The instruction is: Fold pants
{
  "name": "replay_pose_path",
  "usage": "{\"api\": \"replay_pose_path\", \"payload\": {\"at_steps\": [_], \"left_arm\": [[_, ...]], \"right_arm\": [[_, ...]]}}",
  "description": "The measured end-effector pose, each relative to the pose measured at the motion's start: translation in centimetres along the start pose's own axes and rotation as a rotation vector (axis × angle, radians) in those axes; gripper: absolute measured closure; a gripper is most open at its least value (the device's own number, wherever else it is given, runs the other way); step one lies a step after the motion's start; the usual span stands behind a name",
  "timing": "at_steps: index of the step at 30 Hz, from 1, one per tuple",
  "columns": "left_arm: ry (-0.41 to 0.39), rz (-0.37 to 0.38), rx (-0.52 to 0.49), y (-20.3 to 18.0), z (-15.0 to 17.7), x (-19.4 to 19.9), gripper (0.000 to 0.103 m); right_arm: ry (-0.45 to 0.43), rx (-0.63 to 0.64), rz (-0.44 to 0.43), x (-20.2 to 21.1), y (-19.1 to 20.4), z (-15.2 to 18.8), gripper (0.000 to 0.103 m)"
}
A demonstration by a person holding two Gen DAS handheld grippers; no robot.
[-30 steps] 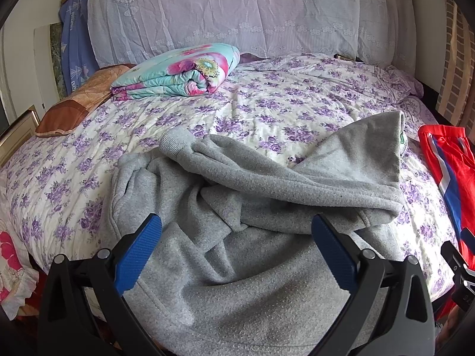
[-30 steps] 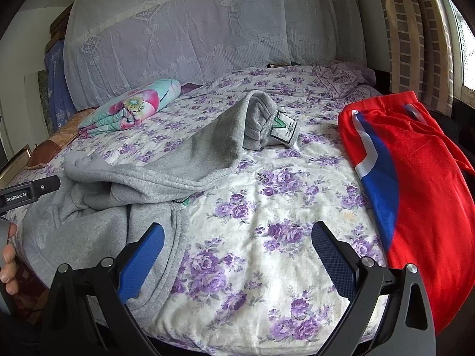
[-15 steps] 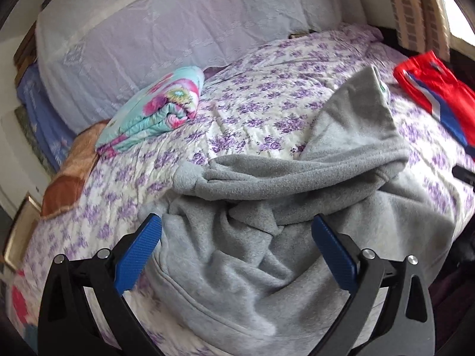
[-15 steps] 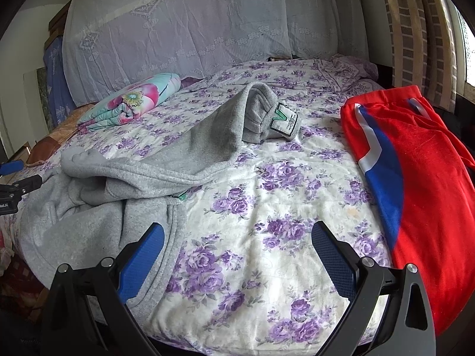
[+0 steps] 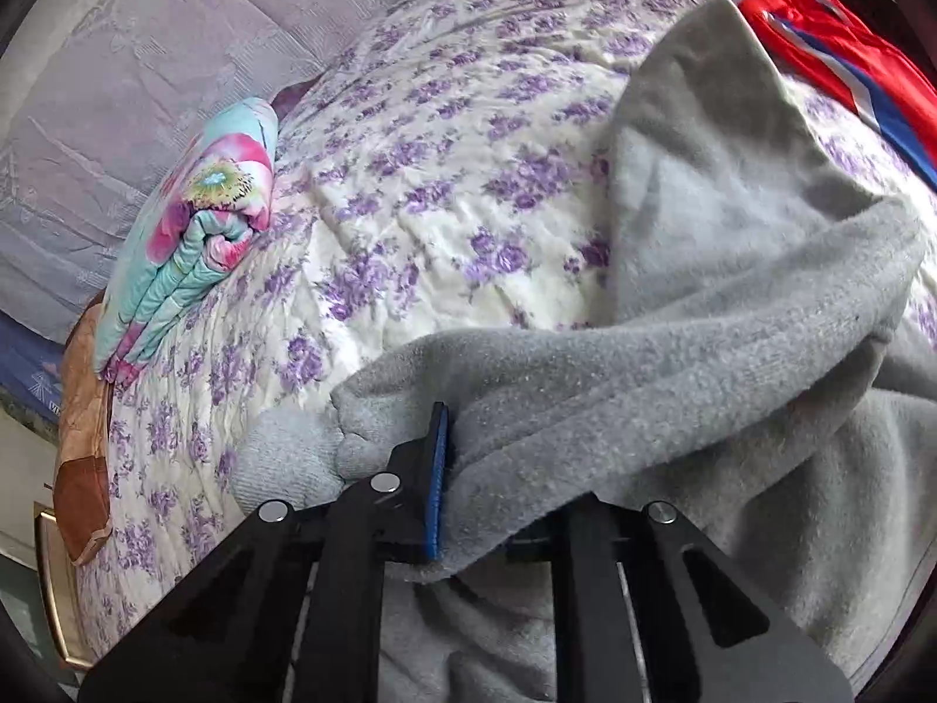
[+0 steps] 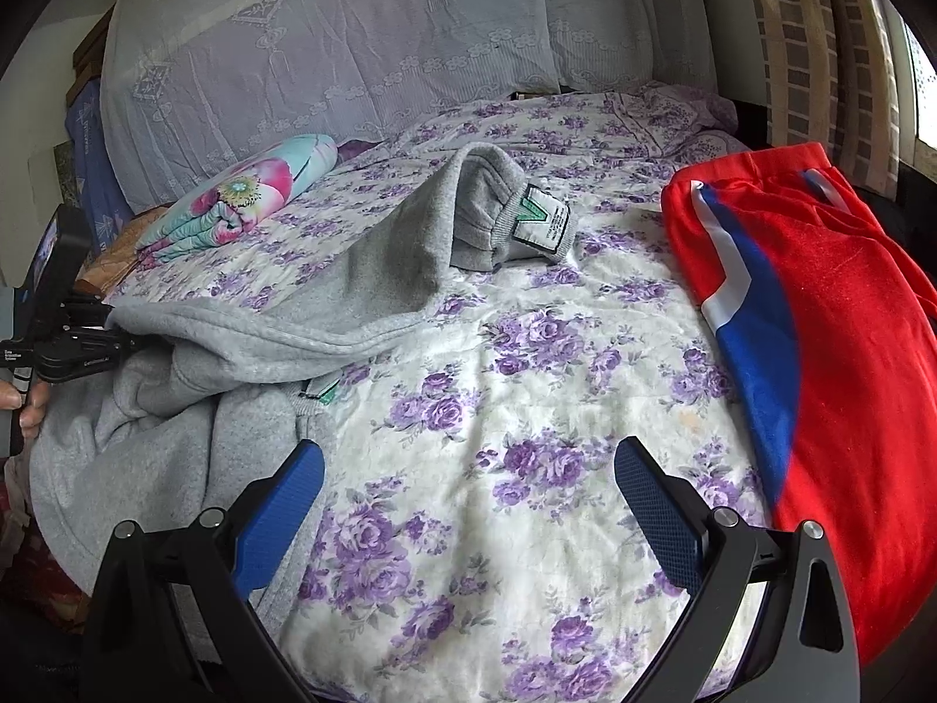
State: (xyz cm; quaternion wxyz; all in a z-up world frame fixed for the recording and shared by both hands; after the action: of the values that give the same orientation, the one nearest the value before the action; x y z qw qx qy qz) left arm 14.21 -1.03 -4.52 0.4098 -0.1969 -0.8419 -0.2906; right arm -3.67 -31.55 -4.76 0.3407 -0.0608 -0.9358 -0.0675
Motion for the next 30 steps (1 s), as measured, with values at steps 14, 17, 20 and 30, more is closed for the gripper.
{"api": "replay_pose_path", "payload": {"at_steps": [14, 17, 20, 30], "left_arm": [[-0.062, 0.059, 0.17, 6.1, -2.8, -1.5, 0.038], [-0.006, 0.097, 0.14, 4.7, -2.7, -3.7, 0.085], [0.012, 0.109, 0.153, 4.5, -2.7, -4.2, 0.095], [-0.112, -0.073, 0.585, 19.2, -5.0, 0.7, 0.095]], "right_arm": [[0.246, 0.002, -0.173, -22.8, -6.2, -14.8, 0.004], [0.242, 0.01, -0.274, -23.0, -5.1, -15.1, 0.068], [0.149, 0.057, -0.257, -19.7, -4.3, -16.4, 0.079], [0.093, 0.005, -0.03, -12.2, -7.5, -26.8, 0.083]]}}
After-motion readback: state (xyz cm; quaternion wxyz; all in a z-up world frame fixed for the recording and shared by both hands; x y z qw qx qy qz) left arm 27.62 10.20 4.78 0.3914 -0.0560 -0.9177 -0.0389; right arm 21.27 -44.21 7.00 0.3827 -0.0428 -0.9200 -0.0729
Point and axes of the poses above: each gripper's, at about its wrist camera, not at the fingertips, and x roughly against the way its jaws point, y to its left, z to its underside, the point moved 2 cm from there along -x, roughly the way its jaws point, and after that the axes turned 3 degrees about z, right-handed, at the moved point
